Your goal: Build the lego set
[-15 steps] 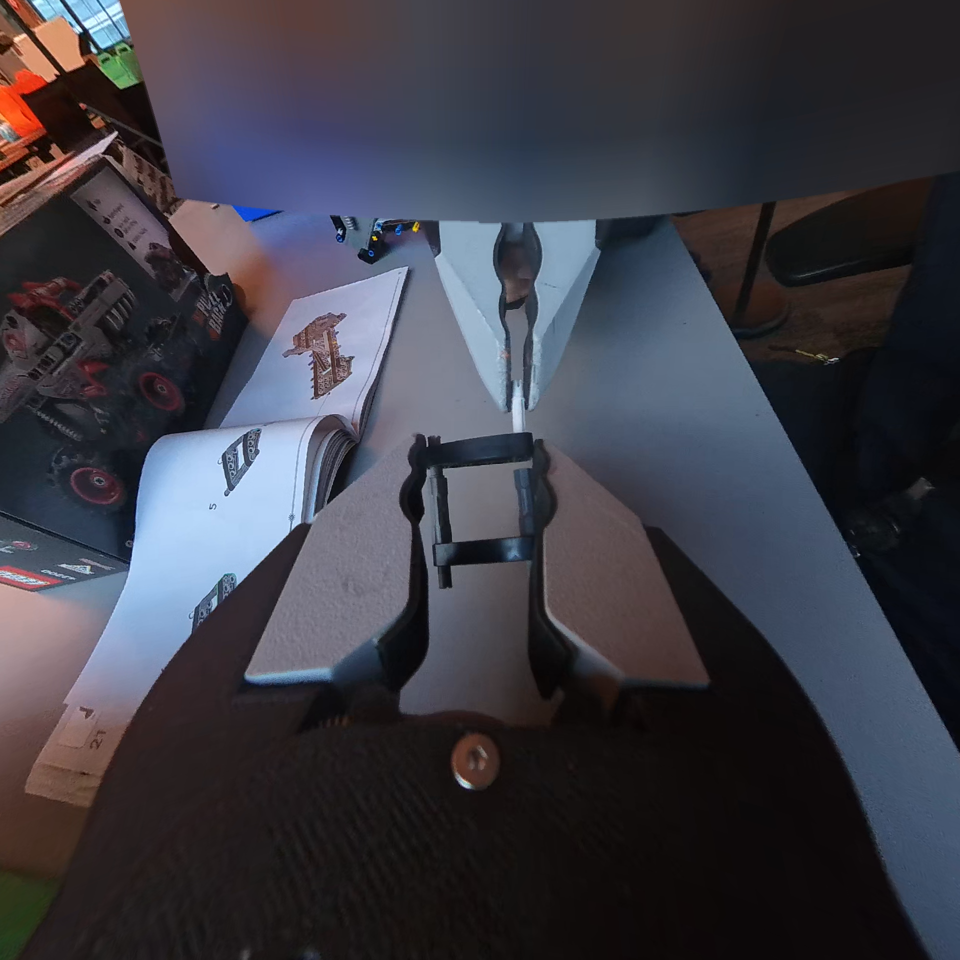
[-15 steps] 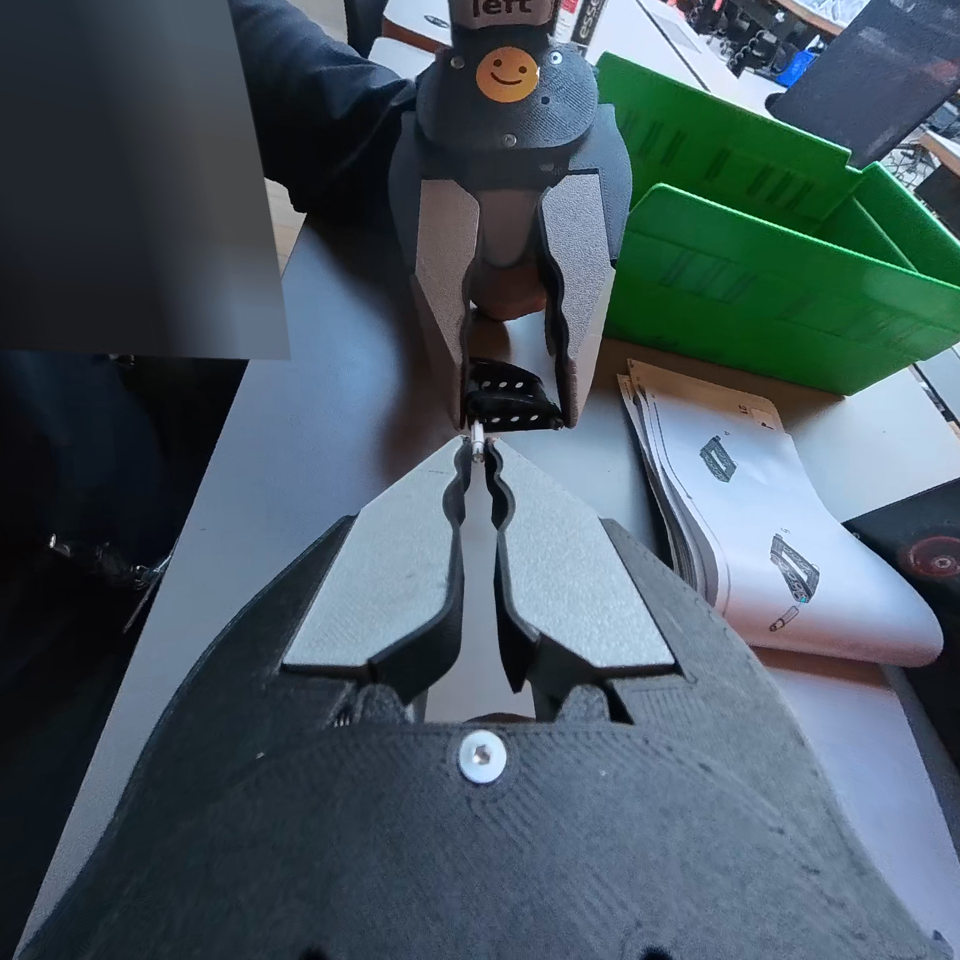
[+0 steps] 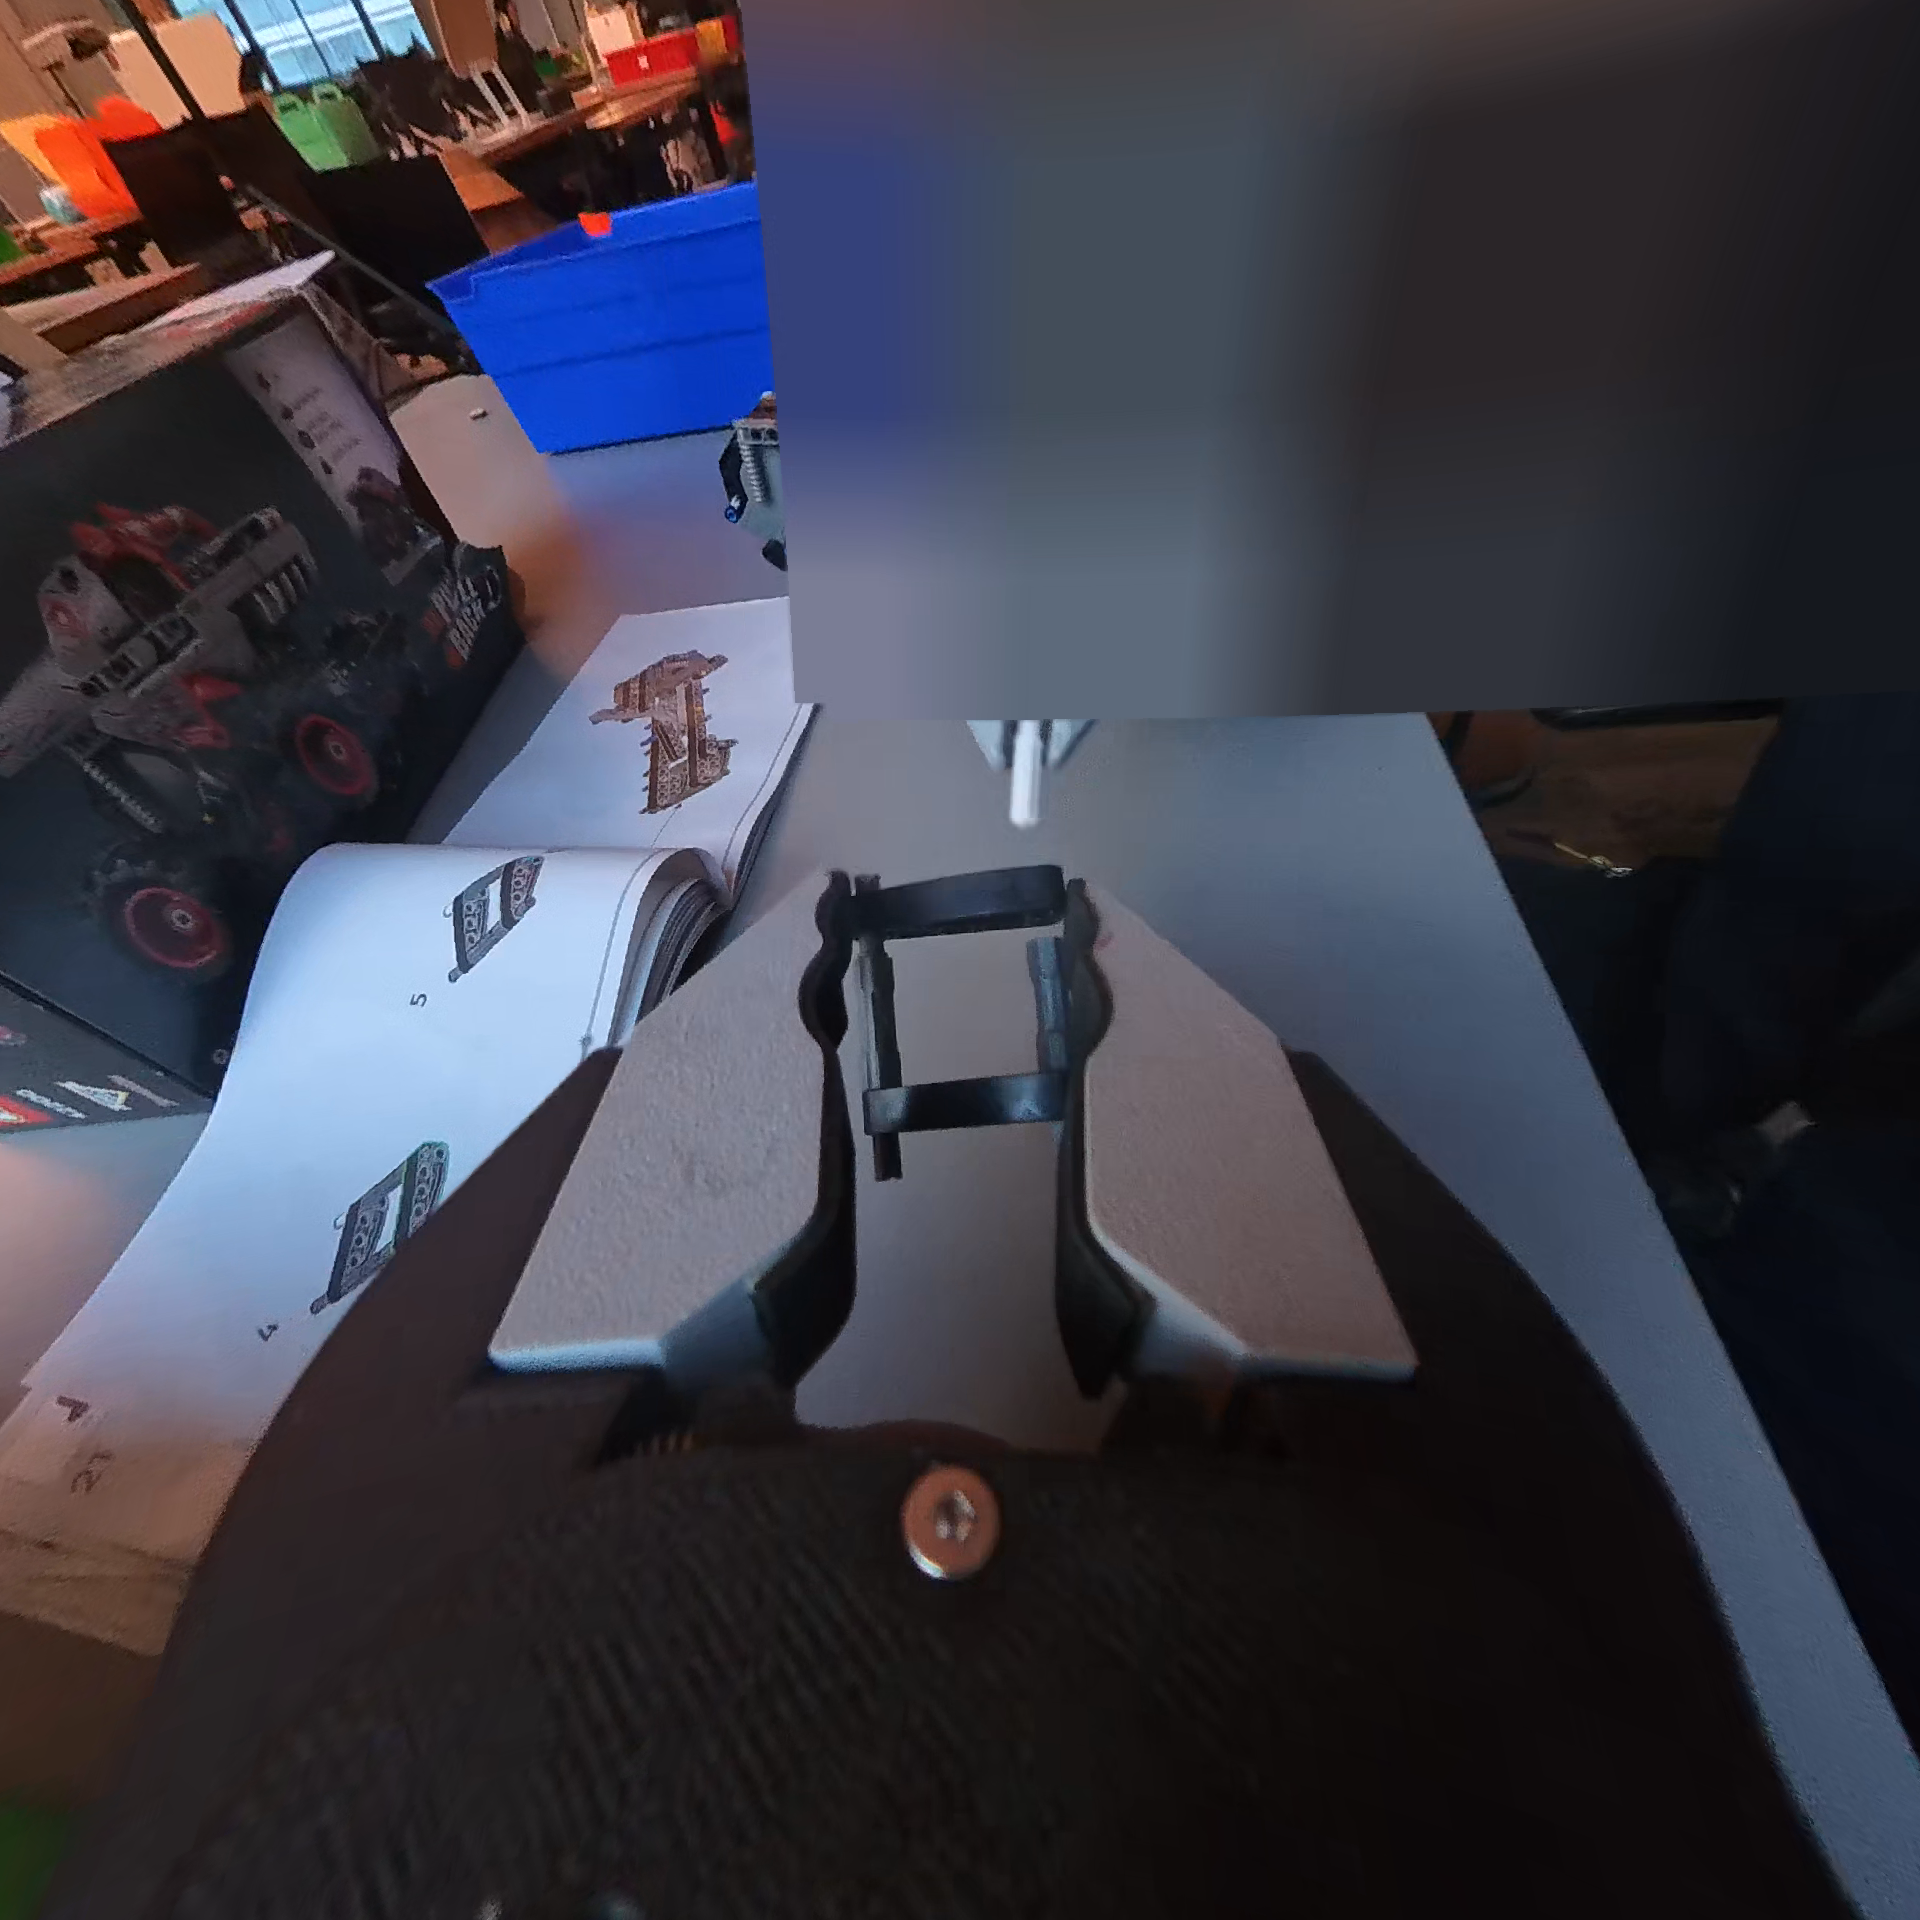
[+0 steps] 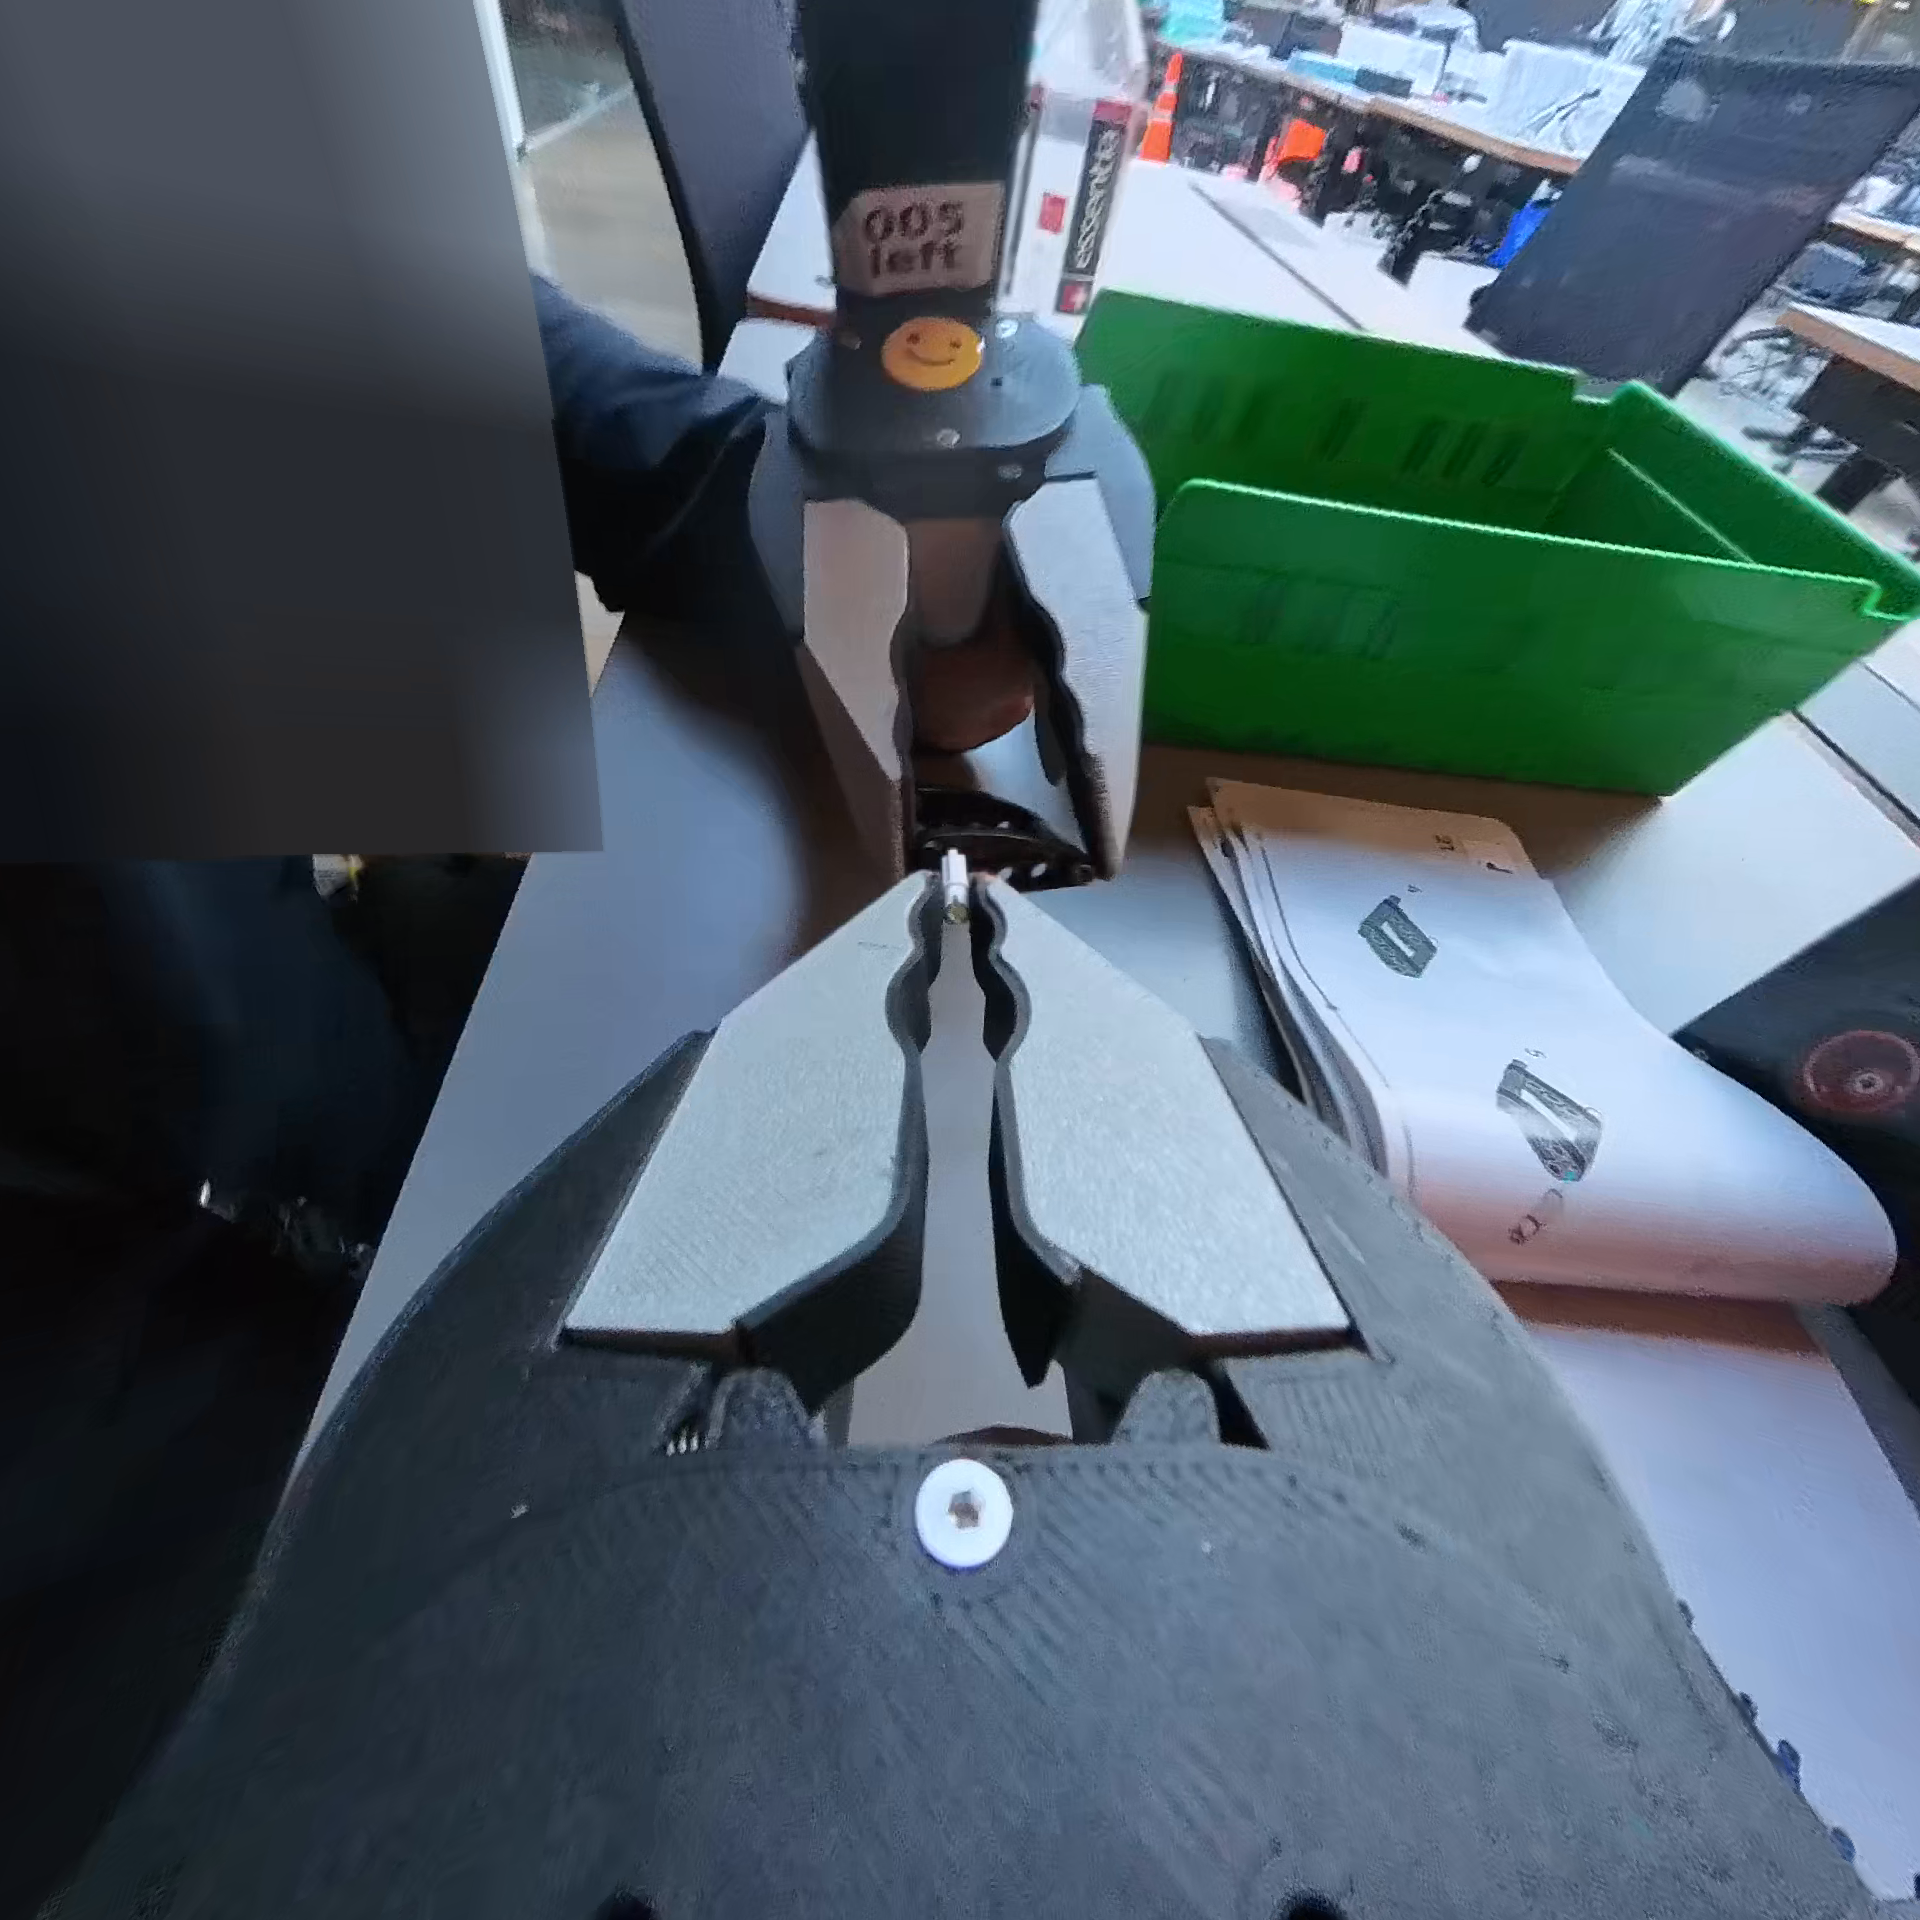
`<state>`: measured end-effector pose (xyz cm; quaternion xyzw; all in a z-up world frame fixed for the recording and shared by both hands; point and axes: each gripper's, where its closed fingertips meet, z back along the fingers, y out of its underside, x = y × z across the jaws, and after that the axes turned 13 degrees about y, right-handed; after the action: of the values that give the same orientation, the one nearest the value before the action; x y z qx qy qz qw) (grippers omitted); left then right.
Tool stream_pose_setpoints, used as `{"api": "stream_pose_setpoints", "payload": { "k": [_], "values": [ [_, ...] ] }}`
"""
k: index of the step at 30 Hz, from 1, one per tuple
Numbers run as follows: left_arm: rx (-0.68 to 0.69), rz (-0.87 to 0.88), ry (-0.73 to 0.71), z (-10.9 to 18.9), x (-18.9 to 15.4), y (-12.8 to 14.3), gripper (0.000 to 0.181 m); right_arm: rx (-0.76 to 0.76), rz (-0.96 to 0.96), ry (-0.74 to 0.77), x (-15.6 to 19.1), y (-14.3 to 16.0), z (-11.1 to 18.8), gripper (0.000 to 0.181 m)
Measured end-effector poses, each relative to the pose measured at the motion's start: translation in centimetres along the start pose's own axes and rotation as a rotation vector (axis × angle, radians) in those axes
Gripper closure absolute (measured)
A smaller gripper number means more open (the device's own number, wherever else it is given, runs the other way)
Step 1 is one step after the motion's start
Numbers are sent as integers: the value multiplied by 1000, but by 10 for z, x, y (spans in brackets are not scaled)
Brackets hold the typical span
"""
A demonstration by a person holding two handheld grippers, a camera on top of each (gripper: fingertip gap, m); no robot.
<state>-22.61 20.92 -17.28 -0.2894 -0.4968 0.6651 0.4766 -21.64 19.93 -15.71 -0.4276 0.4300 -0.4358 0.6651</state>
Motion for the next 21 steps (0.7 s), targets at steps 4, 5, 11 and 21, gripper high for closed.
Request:
{"api": "stream_pose_setpoints", "payload": {
  "k": [4, 5, 11, 21],
  "values": [
    [-58, -70, -26, 4, 0, -11, 144, 98, -150, 42, -23, 18, -3, 179],
    [-84, -94, -23, 4, -2, -16, 144, 144, -170, 48, -25, 27, -6, 179],
    [-32, -85, -56, -6, 1, -11, 144, 176, -154, 25, -10, 31, -23, 180],
    [-38, -80, -94, -7, 5, -14, 144, 130, -280, -20, -10, 25, -26, 179]
  ]
}}
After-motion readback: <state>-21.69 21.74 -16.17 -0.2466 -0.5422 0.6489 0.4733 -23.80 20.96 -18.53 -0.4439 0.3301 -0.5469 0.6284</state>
